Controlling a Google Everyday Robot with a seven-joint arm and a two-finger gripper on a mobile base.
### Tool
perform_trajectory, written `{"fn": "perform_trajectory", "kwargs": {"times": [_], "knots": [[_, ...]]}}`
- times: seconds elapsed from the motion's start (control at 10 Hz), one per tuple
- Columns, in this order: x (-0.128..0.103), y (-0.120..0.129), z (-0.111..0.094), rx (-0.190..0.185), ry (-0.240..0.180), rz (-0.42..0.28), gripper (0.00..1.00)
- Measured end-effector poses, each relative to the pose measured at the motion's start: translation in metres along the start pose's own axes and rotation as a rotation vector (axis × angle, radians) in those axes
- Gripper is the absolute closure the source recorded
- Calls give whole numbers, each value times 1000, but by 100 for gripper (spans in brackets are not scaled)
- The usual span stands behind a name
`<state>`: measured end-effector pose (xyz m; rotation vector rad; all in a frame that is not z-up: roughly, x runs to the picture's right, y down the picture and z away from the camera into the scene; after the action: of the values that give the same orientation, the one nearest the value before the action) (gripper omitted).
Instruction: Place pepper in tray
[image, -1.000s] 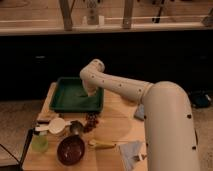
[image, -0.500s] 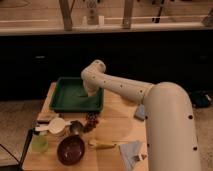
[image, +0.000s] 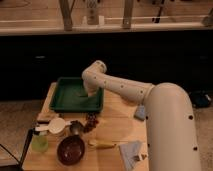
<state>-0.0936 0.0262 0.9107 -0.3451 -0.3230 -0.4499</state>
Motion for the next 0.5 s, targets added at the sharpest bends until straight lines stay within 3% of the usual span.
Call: {"fn": "perform_trajectory", "kwargs": {"times": [0.5], "knots": [[3,3,2,2,-15,18,98]]}}
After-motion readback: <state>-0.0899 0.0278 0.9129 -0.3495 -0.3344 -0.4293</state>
